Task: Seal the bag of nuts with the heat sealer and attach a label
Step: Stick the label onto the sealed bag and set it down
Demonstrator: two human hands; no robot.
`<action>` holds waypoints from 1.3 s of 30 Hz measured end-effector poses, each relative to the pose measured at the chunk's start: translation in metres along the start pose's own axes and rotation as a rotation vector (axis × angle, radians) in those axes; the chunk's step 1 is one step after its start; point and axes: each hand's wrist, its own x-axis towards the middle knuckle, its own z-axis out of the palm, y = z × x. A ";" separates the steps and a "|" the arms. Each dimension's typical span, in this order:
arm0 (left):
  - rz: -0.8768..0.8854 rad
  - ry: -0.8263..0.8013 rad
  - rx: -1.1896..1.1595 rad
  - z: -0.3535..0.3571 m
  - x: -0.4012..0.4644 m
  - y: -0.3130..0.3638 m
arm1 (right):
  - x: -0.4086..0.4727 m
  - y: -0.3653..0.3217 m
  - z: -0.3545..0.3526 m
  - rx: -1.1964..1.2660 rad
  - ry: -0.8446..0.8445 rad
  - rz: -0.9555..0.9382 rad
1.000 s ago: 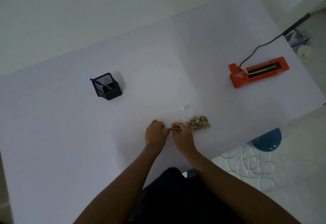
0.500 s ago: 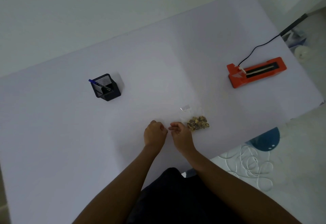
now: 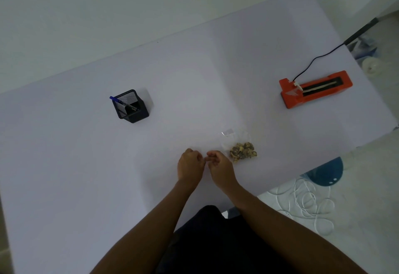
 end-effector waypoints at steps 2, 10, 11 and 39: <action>0.011 -0.012 -0.006 -0.001 0.001 -0.001 | 0.000 -0.002 0.001 -0.007 -0.013 0.003; 0.050 -0.056 -0.057 -0.001 -0.001 -0.003 | 0.000 -0.003 0.000 -0.008 -0.018 0.027; 0.061 -0.061 -0.064 -0.002 -0.002 -0.004 | 0.000 -0.003 0.000 0.001 -0.018 0.032; 0.165 0.166 -0.237 -0.058 -0.018 0.016 | 0.001 -0.082 -0.032 0.360 -0.227 0.133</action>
